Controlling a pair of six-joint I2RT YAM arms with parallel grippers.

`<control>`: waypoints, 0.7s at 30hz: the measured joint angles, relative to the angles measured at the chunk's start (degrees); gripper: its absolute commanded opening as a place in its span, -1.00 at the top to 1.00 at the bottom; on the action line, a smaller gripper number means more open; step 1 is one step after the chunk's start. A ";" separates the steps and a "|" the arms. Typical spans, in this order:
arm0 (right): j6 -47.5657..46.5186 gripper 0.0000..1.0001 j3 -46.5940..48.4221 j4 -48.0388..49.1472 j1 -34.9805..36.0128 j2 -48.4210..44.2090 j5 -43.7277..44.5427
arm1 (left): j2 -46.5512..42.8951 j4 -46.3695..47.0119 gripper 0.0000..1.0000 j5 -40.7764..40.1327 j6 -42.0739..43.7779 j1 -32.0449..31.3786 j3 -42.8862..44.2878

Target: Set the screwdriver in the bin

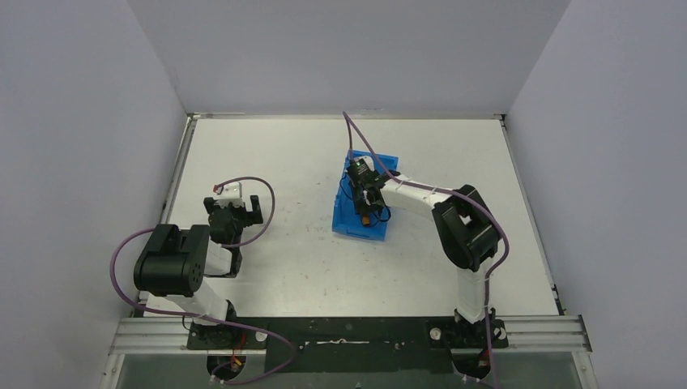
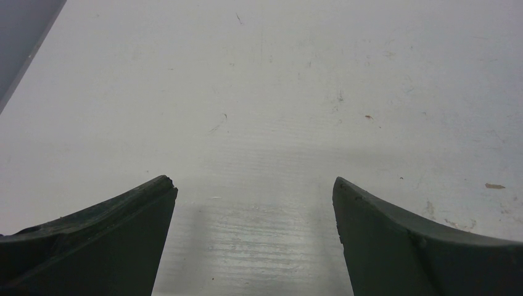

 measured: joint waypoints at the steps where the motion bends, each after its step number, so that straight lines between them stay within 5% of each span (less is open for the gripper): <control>1: 0.00 0.60 0.00 0.07 0.00 0.72 -0.02 | 0.00 0.00 -0.94 0.00 0.00 0.00 0.00; 5: 0.59 0.19 0.52 0.96 0.00 1.73 0.09 | 0.00 0.00 -0.94 0.00 0.00 0.00 0.00; 14: 0.61 -0.11 3.69 -1.38 0.00 0.83 1.14 | 0.00 0.00 -0.94 0.00 0.00 0.00 0.00; 19: -0.04 -0.86 5.49 -2.27 0.00 -6.36 3.06 | 0.00 0.00 -0.94 0.00 0.02 0.00 0.00; 21: -0.66 -1.00 4.90 -1.60 -0.02 -11.85 4.39 | 0.00 0.00 -0.94 0.00 0.00 0.00 0.00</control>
